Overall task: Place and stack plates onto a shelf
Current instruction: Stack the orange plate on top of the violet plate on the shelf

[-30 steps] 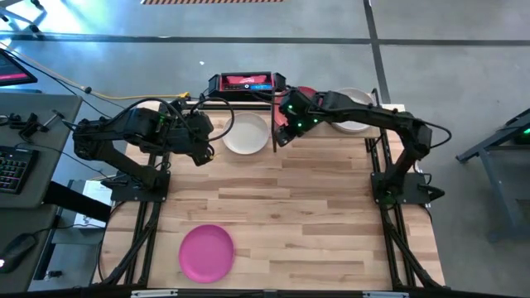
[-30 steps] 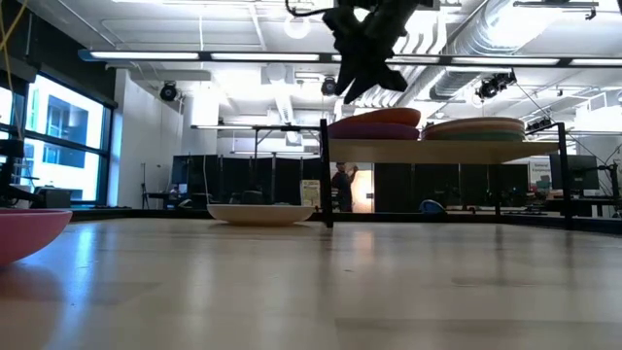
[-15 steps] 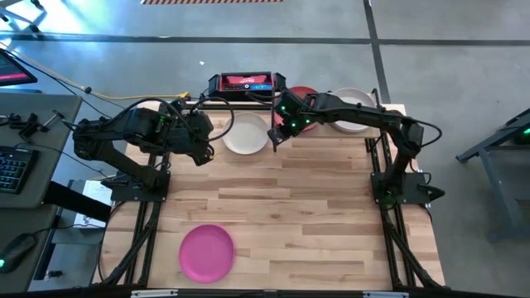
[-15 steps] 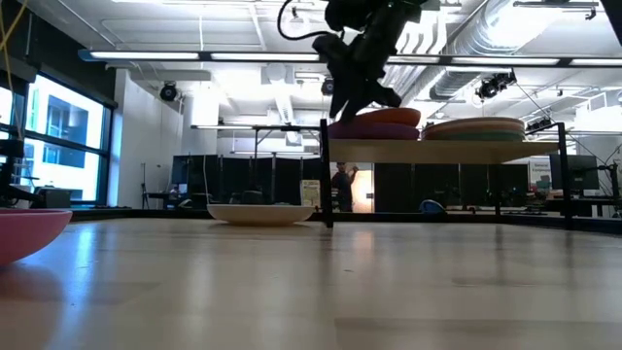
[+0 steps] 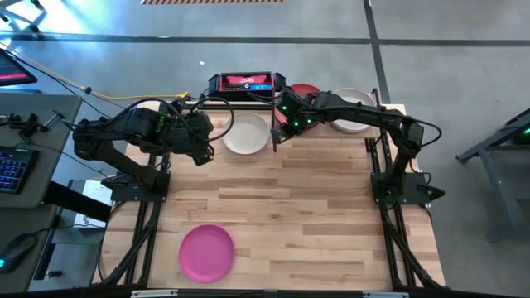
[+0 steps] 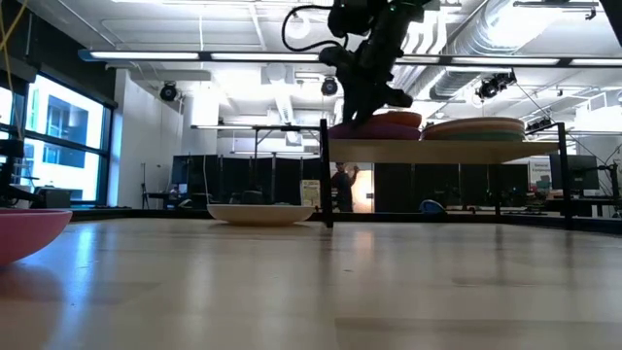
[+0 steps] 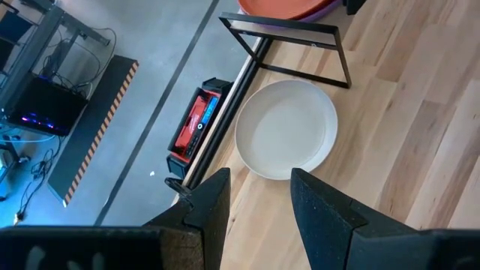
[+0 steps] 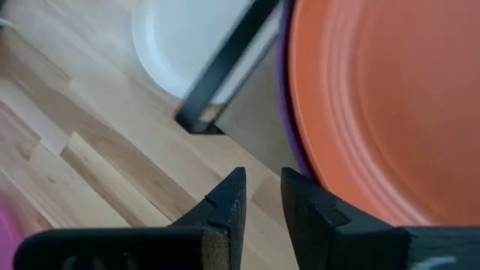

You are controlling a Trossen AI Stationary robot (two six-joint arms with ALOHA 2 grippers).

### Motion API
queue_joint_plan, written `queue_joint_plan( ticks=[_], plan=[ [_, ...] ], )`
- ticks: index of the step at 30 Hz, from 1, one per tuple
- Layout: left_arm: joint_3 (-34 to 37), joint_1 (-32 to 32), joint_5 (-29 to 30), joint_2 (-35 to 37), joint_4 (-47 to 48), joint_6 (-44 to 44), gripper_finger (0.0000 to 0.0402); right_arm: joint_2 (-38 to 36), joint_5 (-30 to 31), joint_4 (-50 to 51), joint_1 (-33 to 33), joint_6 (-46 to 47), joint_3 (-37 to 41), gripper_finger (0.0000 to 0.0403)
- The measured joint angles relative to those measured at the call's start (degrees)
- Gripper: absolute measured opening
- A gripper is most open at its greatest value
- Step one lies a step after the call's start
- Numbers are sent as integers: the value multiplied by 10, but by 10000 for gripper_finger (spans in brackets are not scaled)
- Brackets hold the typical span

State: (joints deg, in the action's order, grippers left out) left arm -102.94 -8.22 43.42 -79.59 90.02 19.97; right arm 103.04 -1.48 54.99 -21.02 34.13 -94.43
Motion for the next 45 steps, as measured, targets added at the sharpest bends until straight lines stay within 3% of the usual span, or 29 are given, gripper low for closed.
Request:
queue_joint_plan(
  ticks=[9,18,25,32,45],
  plan=[
    [0,0,0,0,0,0,131,0,42,42,0,19,0,80],
    [0,0,0,0,0,0,131,-17,15,30,10,16,-16,80],
    [0,0,0,0,0,0,131,-29,65,35,1,5,-58,80],
    [0,0,0,0,0,0,131,-29,77,110,-27,14,-60,80],
    [0,0,0,0,0,0,131,-12,59,122,-28,15,-59,80]
  ],
)
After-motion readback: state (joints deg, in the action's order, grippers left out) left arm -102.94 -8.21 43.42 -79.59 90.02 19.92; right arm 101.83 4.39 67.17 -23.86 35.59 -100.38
